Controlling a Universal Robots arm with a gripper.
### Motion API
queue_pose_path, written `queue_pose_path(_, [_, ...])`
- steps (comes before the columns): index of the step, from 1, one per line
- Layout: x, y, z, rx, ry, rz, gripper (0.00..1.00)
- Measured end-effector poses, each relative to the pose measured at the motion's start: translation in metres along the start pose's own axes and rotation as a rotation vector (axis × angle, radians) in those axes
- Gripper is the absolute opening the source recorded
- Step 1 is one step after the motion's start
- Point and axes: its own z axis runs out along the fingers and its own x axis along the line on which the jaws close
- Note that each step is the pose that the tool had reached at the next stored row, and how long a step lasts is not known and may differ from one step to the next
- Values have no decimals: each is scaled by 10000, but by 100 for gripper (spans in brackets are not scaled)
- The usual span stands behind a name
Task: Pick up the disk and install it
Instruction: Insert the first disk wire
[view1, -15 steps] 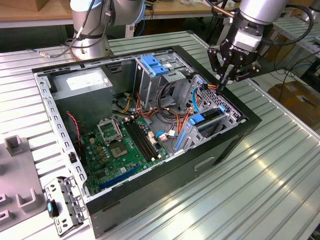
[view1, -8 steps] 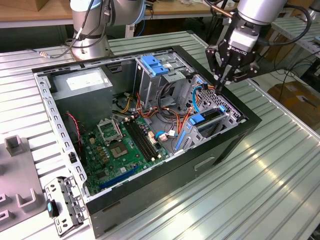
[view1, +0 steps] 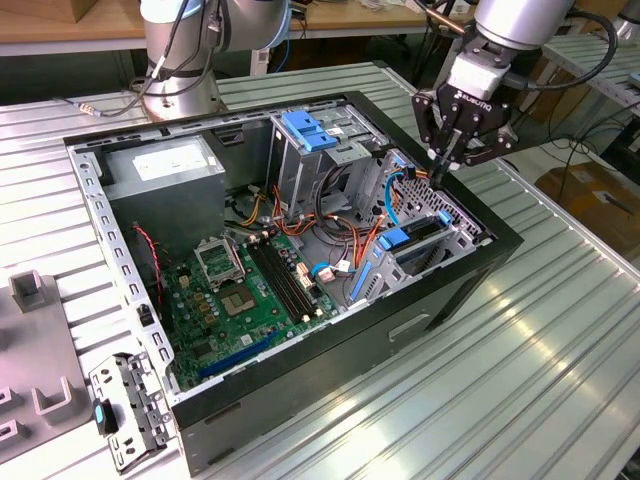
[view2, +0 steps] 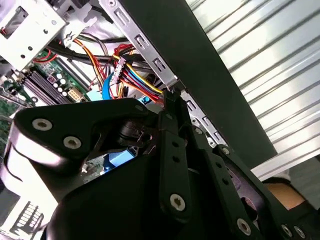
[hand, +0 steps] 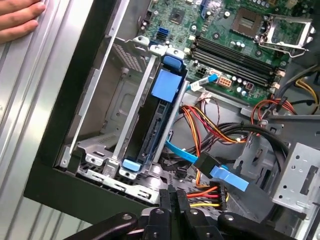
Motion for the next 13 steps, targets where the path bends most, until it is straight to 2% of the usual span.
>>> queue_pose_path(6, [-3,5,1,-31,21,879,16])
queue_pose_path(8, [-25,68,0,-35,23,995,16])
queue_pose_path(9, [-26,74,0,-40,31,1141,16])
queue_pose_path(11, [-27,74,2,-58,42,1652,16])
queue_pose_path(13, [-27,74,3,-68,49,1933,16])
